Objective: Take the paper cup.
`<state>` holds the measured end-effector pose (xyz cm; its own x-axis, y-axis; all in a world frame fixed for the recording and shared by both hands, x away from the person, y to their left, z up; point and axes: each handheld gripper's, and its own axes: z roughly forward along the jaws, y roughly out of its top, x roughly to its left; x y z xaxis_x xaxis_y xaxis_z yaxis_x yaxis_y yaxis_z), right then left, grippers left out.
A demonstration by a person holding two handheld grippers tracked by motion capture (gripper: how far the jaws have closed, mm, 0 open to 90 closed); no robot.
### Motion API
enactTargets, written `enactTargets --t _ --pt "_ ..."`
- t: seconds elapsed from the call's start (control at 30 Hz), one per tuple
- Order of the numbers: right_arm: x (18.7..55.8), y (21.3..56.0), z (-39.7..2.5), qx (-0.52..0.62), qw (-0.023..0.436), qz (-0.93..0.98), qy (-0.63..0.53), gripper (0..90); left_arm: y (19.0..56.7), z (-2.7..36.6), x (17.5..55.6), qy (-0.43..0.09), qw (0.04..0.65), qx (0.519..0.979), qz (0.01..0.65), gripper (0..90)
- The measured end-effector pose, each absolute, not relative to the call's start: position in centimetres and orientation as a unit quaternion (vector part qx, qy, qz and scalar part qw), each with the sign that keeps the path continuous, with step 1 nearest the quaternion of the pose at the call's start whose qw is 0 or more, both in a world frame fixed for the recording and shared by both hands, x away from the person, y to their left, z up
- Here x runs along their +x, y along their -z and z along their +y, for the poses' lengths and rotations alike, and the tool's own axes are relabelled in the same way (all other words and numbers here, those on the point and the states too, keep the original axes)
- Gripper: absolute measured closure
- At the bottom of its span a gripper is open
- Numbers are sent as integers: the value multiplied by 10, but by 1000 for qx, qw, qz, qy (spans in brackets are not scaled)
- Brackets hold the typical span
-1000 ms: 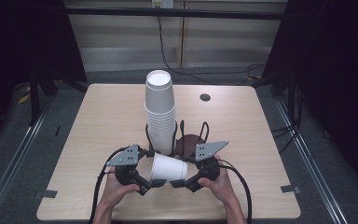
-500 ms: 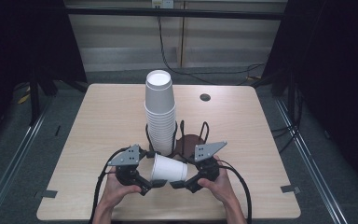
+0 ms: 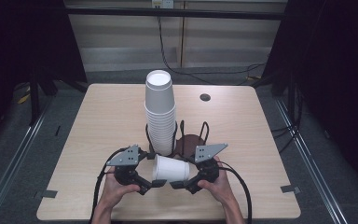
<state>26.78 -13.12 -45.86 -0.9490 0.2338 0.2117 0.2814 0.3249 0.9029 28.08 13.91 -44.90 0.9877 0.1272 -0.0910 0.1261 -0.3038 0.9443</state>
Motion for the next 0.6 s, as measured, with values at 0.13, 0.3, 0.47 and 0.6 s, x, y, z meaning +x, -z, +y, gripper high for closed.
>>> enactTargets --t 0.13,0.3,0.47,0.6 --pt "267 457 -134 -169 9 -806 568 139 449 139 282 0 581 810 84 115" --pt "265 455 -137 -188 -13 -790 583 130 447 143 284 -3 572 815 94 115" --pt "263 457 -139 -204 -30 -782 588 126 446 147 284 -10 571 814 101 114" --pt "262 460 -141 -221 -43 -774 592 126 443 150 286 -21 554 826 106 114"
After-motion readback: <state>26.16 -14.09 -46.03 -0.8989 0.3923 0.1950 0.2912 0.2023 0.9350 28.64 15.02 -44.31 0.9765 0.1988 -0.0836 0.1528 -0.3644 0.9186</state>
